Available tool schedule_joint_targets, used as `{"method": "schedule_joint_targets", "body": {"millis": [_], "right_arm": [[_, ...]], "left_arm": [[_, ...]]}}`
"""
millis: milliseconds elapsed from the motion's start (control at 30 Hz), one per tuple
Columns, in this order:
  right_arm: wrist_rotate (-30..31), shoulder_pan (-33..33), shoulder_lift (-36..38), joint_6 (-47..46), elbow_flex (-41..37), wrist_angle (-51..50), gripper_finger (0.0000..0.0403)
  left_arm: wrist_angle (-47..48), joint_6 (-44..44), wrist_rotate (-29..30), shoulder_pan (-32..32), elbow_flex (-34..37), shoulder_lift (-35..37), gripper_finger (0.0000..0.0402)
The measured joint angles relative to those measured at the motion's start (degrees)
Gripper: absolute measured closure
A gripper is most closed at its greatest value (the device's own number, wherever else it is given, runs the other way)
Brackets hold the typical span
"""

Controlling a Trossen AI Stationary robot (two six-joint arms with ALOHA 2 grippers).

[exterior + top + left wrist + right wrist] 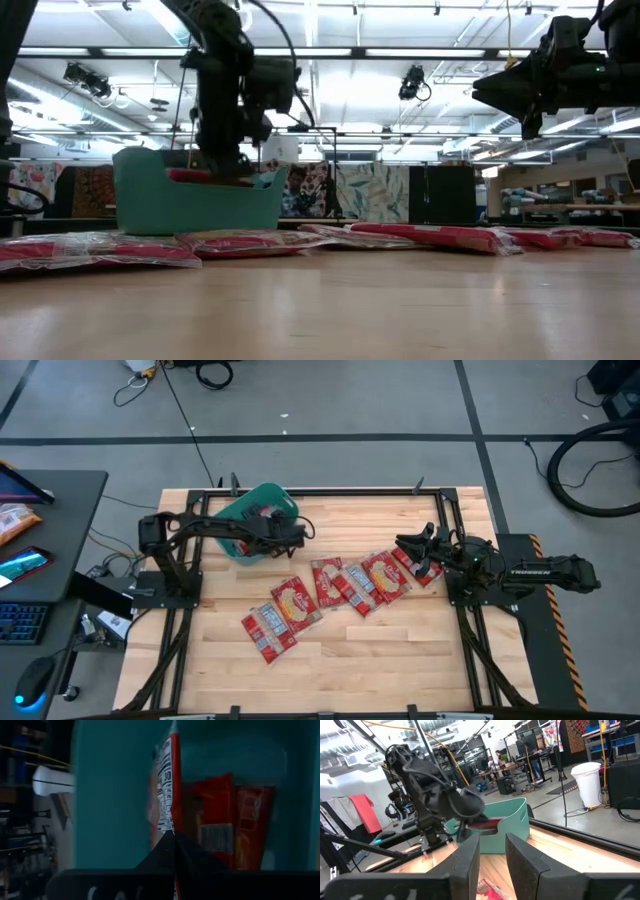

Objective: Sort popcorn bags into baskets
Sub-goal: Put the popcorn bag into the green bin

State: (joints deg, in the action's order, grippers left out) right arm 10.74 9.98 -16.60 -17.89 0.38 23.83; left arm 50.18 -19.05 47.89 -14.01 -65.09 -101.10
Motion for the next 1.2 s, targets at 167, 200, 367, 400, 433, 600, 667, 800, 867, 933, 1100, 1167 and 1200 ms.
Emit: {"method": "schedule_joint_targets", "body": {"millis": [167,200,367,400,433,600,667,800,867,933,1100,1167,1200], "right_arm": [[0.0,-0.02,0.0,0.01,0.0,0.11,0.0305],[0.03,0.0,0.0,0.0,0.0,0.11,0.0305],[0.03,-0.02,0.0,0.01,0.0,0.11,0.0305],[0.03,0.0,0.0,0.02,0.0,0.09,0.0305],[0.03,0.0,0.0,0.0,0.0,0.11,0.0305],[0.03,0.0,0.0,0.01,0.0,0.09,0.0305],[0.03,-0.02,0.0,0.02,0.0,0.09,0.0305],[0.0,0.0,0.0,0.02,0.0,0.08,0.0305],[-0.03,-0.01,0.0,0.01,0.0,0.1,0.0305],[-0.08,0.0,0.0,0.0,0.0,0.08,0.0305],[-0.08,0.0,0.02,0.0,0.0,0.08,0.0305],[-0.16,-0.01,0.0,0.01,0.0,0.19,0.0305],[-0.16,0.0,0.02,0.01,0.0,0.22,0.0305]], "left_arm": [[-7.15,3.79,-2.33,-2.39,3.86,0.0,0.0392],[-7.77,4.67,-2.36,-2.71,4.34,0.0,0.0385],[-8.27,5.83,-2.27,-2.79,5.04,0.0,0.0325],[-8.16,5.83,-2.07,-2.42,5.04,0.0,0.0312],[-8.04,6.07,-1.71,-2.01,5.04,0.0,0.03],[-8.05,8.23,3.99,1.22,5.19,0.01,0.0257],[-9.18,8.86,6.18,2.14,6.28,1.1,0.0249],[-20.12,14.89,4.31,2.69,12.07,5.49,0.0245],[-26.31,17.73,0.46,2.56,15.35,8.5,0.0245],[-31.48,19.01,-2.01,2.6,17.98,11.51,0.0245],[-36.57,19.79,-2.46,4.17,19.76,16.64,0.0244],[-36.5,20.76,-2.82,5.36,19.77,17.99,0.0244],[-36.85,21.46,-3.07,6.08,19.75,18.51,0.0244]]}}
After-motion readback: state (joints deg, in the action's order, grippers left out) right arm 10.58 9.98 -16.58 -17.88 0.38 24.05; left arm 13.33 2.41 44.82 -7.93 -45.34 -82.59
